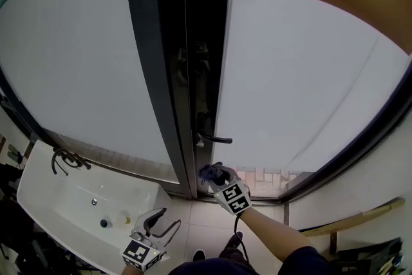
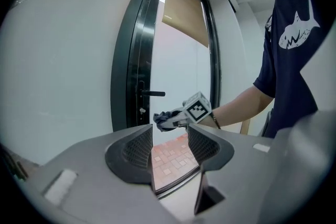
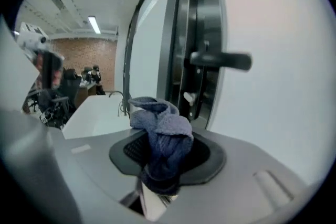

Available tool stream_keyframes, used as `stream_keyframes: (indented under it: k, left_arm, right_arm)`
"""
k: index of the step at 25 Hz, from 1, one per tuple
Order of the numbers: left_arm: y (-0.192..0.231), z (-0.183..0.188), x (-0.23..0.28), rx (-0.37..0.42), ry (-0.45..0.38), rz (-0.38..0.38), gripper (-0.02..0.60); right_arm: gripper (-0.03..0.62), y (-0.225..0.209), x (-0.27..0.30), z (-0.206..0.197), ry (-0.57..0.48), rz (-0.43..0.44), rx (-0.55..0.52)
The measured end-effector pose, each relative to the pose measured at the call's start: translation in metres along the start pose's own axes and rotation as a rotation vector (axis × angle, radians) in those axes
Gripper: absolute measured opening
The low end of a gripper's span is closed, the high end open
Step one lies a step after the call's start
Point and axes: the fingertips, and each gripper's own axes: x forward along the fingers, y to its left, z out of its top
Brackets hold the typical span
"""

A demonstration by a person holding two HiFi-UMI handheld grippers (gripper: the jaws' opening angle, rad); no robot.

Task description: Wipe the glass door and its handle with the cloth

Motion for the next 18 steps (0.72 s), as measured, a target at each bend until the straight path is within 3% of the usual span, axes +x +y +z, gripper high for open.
stream_keyframes:
  k: [7, 11, 14, 18]
  left_arm:
    - [-0.013, 0.014, -0.003, 0.073, -0.041, -0.113, 0.206]
    - [-0.031, 0.014, -0.003, 0.091, -0.046, -0.196, 0.206]
    - [-0.047, 0.015, 0.0, 0.103, -0.039, -0.26, 0.206]
    - [-0.075, 0.027, 0.001, 0.107, -0.056, -0.324, 0.206]
  right_arm:
    - [0.14, 0.017, -0.148, 0.041, -0.173, -0.029, 0.16]
    - [0.14, 0.019, -0.217, 0.033, -0.217, -0.129, 0.277]
    - [0.14, 0.031, -0.256, 0.024, -0.252, -0.155, 0.403]
    - [0.14, 0.051, -0.296, 0.013, -0.268, -0.199, 0.45]
